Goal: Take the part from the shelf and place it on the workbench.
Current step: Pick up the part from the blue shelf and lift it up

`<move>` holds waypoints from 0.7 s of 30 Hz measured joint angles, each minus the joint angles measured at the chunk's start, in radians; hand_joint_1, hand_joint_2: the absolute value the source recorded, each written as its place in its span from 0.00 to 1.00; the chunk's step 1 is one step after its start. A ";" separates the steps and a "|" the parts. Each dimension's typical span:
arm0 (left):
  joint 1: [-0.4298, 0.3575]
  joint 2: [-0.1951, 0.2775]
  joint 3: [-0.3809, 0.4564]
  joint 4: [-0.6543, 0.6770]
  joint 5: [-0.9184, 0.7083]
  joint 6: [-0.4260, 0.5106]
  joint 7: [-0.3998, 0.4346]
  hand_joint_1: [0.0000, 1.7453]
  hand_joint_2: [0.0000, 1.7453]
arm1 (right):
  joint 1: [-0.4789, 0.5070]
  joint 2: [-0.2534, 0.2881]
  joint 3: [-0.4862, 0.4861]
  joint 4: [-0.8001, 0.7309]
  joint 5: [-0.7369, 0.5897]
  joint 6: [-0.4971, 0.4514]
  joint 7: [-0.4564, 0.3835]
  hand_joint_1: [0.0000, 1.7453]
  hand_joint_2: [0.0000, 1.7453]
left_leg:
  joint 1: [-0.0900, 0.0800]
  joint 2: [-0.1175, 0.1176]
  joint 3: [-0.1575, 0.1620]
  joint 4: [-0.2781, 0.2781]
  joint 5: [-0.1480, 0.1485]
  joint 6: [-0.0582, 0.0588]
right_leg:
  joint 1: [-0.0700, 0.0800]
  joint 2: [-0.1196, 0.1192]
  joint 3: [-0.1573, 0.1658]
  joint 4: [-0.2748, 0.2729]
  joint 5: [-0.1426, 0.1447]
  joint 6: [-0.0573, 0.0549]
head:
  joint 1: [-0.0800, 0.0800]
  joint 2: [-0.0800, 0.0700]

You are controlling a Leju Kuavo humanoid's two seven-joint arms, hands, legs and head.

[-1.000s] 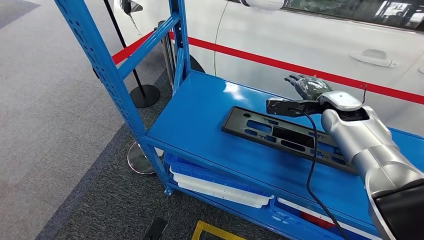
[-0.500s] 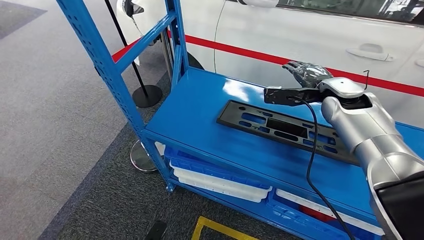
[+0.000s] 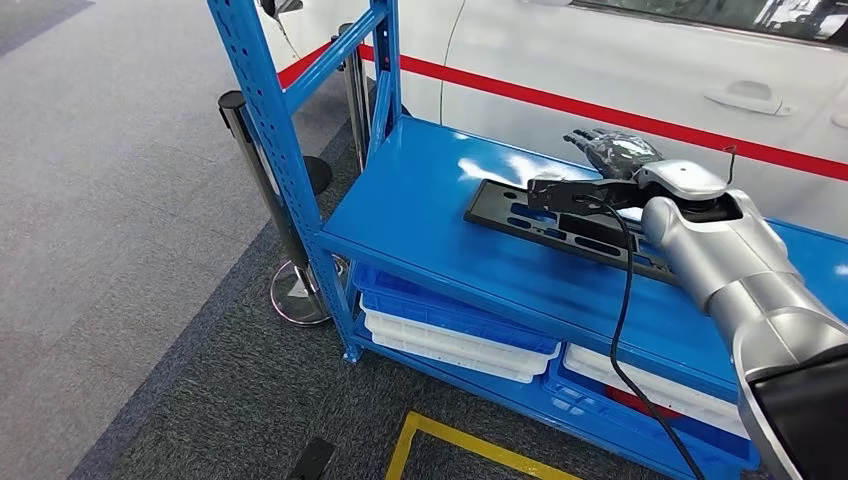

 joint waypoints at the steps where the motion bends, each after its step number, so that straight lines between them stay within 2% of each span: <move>1: 0.000 -0.001 0.000 0.000 0.002 -0.001 0.002 0.00 0.00 | 0.000 0.000 0.000 0.000 -0.001 0.000 0.000 0.00 0.00 | -0.002 0.000 -0.006 0.001 0.006 -0.002 | 0.004 0.000 0.054 -0.075 0.006 -0.009 | 0.000 0.000; 2: 0.000 -0.001 0.000 0.000 0.003 -0.003 0.003 0.00 0.00 | 0.000 0.000 0.000 -0.001 -0.002 0.000 0.001 0.00 0.00 | -0.003 0.000 -0.010 0.002 0.011 -0.006 | 0.009 -0.001 0.097 -0.140 0.004 -0.016 | 0.000 0.000; 3: 0.000 -0.002 0.000 0.000 0.002 -0.005 0.004 0.00 0.00 | -0.001 0.000 0.000 -0.001 -0.004 0.000 0.001 0.00 0.00 | -0.003 0.001 -0.012 0.002 0.016 -0.010 | 0.013 -0.002 0.123 -0.184 -0.003 -0.021 | 0.000 0.000; 4: -0.001 -0.002 0.000 0.000 0.002 -0.006 0.006 0.00 0.00 | -0.001 0.001 0.000 -0.001 -0.006 0.000 0.000 0.00 0.00 | -0.003 0.001 -0.013 0.003 0.018 -0.014 | 0.015 -0.003 0.133 -0.205 -0.010 -0.023 | 0.000 0.000; 8: 0.000 -0.002 0.001 0.000 0.003 -0.001 0.017 0.00 0.00 | 0.011 0.002 0.000 0.001 -0.036 0.012 -0.016 0.00 0.00 | -0.002 0.001 -0.014 -0.004 0.022 -0.014 | 0.018 -0.003 0.129 -0.214 -0.002 -0.025 | 0.000 0.000; 11: 0.000 -0.002 0.003 0.000 0.004 0.009 0.028 0.00 0.00 | 0.043 0.005 0.000 0.007 -0.067 0.015 -0.034 0.00 0.00 | 0.000 0.001 -0.013 -0.011 0.036 -0.025 | 0.020 -0.003 0.125 -0.214 0.005 -0.033 | 0.000 0.000; 17: 0.000 -0.003 0.004 0.000 0.001 0.018 0.033 0.00 0.00 | 0.216 0.038 0.000 0.036 -0.099 -0.083 -0.046 0.00 0.00 | 0.001 0.001 -0.014 -0.014 0.044 -0.028 | 0.021 -0.003 0.123 -0.213 0.008 -0.036 | 0.000 0.000; 21: 0.000 -0.003 0.004 0.000 0.001 0.021 0.036 0.00 0.00 | 0.256 0.048 0.000 0.050 -0.111 -0.112 -0.047 0.00 0.00 | 0.001 0.001 -0.015 -0.014 0.043 -0.029 | 0.021 -0.003 0.121 -0.212 0.007 -0.037 | 0.000 0.000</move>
